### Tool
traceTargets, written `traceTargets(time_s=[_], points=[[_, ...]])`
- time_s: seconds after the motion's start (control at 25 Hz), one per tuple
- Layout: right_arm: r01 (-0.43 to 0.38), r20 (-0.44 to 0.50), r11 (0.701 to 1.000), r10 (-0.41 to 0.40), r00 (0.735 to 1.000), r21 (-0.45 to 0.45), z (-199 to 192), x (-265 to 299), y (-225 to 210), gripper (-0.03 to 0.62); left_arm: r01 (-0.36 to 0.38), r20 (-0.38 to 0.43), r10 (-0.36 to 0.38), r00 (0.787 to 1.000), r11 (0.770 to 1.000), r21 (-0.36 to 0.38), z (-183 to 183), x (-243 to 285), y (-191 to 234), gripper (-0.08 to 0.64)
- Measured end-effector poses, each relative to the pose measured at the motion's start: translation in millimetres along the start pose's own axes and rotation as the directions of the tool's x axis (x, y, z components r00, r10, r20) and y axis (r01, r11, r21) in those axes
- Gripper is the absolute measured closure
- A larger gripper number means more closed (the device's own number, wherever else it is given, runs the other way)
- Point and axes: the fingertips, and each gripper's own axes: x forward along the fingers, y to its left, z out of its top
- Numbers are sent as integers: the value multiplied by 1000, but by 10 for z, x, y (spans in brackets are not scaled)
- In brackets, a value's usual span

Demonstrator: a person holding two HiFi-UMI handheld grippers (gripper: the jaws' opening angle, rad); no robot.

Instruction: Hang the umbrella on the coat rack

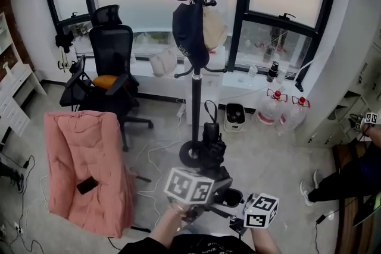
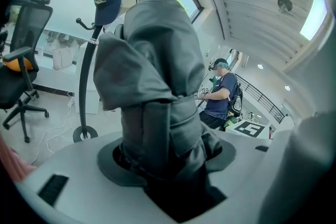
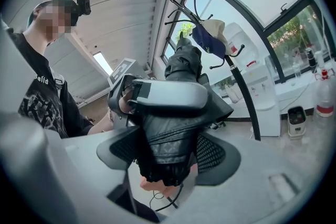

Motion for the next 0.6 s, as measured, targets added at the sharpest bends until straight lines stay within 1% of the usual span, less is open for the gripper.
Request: traceTargets(time_s=[0.16, 0.36, 0.6], points=[[3, 53, 998, 1, 999, -58, 419, 185, -124, 285, 4, 25, -5, 1000, 998, 56, 465, -98, 106, 288], [28, 112, 990, -12, 994, -141, 865, 408, -246, 285, 0, 52, -8, 999, 987, 158, 960, -230, 207, 288], [66, 171, 975, -30, 985, -210, 1273, 624, -369, 285, 7, 83, -27, 996, 973, 232, 1433, -370, 315, 288]])
